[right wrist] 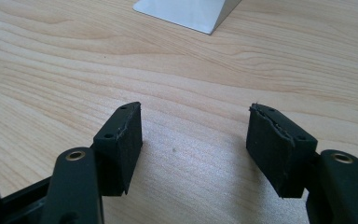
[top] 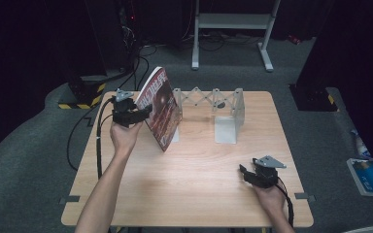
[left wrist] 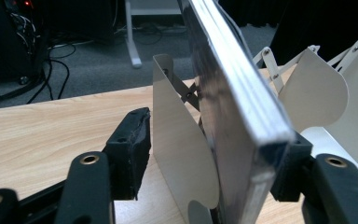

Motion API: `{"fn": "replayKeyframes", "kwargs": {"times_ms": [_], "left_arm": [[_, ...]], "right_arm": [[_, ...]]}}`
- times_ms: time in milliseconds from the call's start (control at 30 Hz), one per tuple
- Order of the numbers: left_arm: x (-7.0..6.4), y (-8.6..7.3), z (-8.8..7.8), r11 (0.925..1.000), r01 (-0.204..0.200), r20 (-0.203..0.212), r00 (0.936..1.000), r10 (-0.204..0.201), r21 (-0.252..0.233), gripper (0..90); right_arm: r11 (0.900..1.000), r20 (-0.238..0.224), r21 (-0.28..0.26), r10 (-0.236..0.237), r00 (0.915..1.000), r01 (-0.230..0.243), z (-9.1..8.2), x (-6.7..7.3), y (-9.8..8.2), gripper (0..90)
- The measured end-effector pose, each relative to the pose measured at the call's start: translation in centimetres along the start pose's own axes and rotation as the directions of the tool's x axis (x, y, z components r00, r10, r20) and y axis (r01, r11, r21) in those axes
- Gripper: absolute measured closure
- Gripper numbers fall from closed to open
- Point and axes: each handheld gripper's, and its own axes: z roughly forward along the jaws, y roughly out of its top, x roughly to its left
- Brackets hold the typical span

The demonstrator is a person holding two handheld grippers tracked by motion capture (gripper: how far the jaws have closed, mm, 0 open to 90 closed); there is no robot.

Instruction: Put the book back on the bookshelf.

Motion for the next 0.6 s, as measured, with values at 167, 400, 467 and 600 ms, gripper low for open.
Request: {"fn": "replayKeyframes", "kwargs": {"times_ms": [167, 400, 467, 600], "left_arm": [[0.1, -0.2, -0.6, 0.9998, 0.001, 0.014, 0.9999, 0.000, -0.021, 38.2], [0.3, -0.6, -1.3, 0.9994, -0.010, 0.025, 0.9996, 0.010, -0.033, 35.8], [0.3, -0.7, -1.5, 0.9992, -0.013, 0.029, 0.9995, 0.014, -0.038, 35.2], [0.5, -1.1, -1.9, 0.9993, -0.010, 0.037, 0.9992, 0.012, -0.037, 33.7]], "right_arm": [[1.000, 0.000, 0.000, 0.000, 1.0000, 0.000, 0.0, 0.0, 0.0, 36.0], [1.000, 0.000, 0.000, 0.001, 1.0000, -0.001, 0.0, 0.0, 0.0, 36.0], [1.000, 0.000, 0.000, 0.001, 1.0000, -0.001, 0.0, 0.0, 0.0, 36.0], [1.000, 0.000, 0.000, 0.001, 1.0000, -0.001, 0.0, 0.0, 0.0, 36.0]]}}
